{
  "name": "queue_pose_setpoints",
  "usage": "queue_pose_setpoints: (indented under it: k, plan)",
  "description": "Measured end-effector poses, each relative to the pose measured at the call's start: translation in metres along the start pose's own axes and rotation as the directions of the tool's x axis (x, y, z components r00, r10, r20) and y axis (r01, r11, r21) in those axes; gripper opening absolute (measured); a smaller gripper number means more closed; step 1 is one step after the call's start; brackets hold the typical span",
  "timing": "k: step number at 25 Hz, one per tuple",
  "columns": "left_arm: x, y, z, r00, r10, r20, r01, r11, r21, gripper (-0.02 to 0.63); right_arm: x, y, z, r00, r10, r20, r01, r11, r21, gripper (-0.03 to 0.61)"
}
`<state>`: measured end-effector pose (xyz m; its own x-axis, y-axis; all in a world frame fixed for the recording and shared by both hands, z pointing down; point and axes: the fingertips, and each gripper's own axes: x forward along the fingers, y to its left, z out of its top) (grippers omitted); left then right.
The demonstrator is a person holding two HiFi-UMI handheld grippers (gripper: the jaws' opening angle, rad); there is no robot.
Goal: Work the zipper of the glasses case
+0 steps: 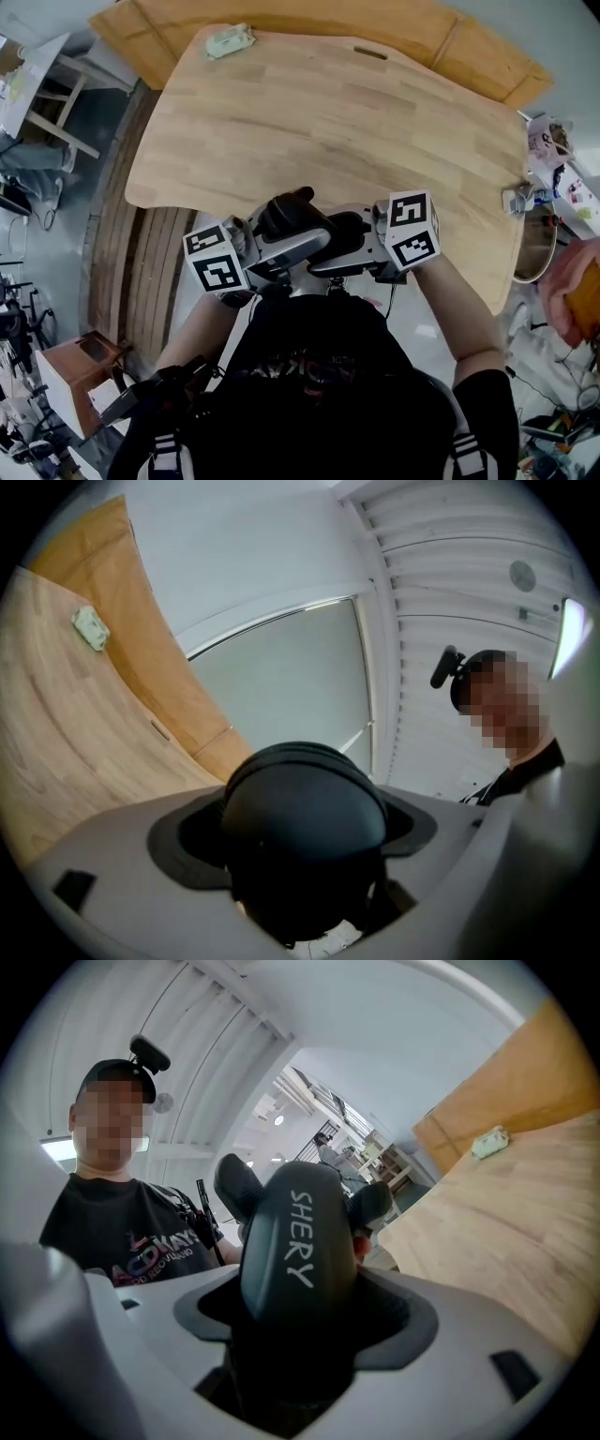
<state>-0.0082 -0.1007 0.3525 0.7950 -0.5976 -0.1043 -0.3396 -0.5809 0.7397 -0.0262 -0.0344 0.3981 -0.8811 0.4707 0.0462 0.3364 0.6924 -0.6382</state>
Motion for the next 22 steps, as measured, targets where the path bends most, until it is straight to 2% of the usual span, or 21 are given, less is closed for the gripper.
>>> queue_pose_setpoints:
  k: [6,7,10,13,16,18,19,20,22]
  plan:
    - [-0.016,0.003,0.01,0.998,-0.039,-0.046,0.039,0.999,0.013,0.417,0.023,-0.005,0.009,0.999,-0.045,0.017,0.045,0.999,0.01,0.353]
    - [-0.018,0.004,0.012,0.998,-0.039,-0.049,0.04,0.999,0.018,0.369,0.026,-0.006,0.01,0.999,-0.051,0.019,0.051,0.999,0.011,0.353]
    - [-0.024,0.004,0.019,0.998,-0.046,-0.036,0.047,0.999,0.019,0.364,0.032,-0.007,0.016,0.997,-0.068,0.033,0.068,0.998,0.01,0.354]
    - [-0.033,0.005,0.036,0.997,-0.065,0.029,0.066,0.998,-0.006,0.36,0.034,-0.005,0.028,0.994,-0.078,0.081,0.079,0.997,-0.016,0.354]
    - [-0.048,0.008,0.065,0.984,-0.096,0.151,0.11,0.99,-0.088,0.36,0.026,-0.003,0.043,0.981,-0.083,0.178,0.087,0.996,-0.018,0.354]
    - [-0.06,0.009,0.084,0.961,-0.121,0.248,0.167,0.97,-0.177,0.36,0.011,0.0,0.056,0.947,-0.071,0.313,0.069,0.997,0.017,0.354]
    - [-0.065,0.009,0.092,0.947,-0.135,0.293,0.203,0.955,-0.216,0.36,0.003,0.002,0.062,0.916,-0.048,0.397,0.032,0.998,0.047,0.354]
    - [-0.069,0.008,0.1,0.931,-0.148,0.333,0.237,0.941,-0.243,0.36,-0.006,0.005,0.068,0.875,-0.019,0.484,-0.022,0.997,0.08,0.354]
    - [-0.077,0.005,0.113,0.903,-0.171,0.394,0.291,0.918,-0.27,0.36,-0.021,0.006,0.073,0.769,0.016,0.639,-0.142,0.979,0.147,0.353]
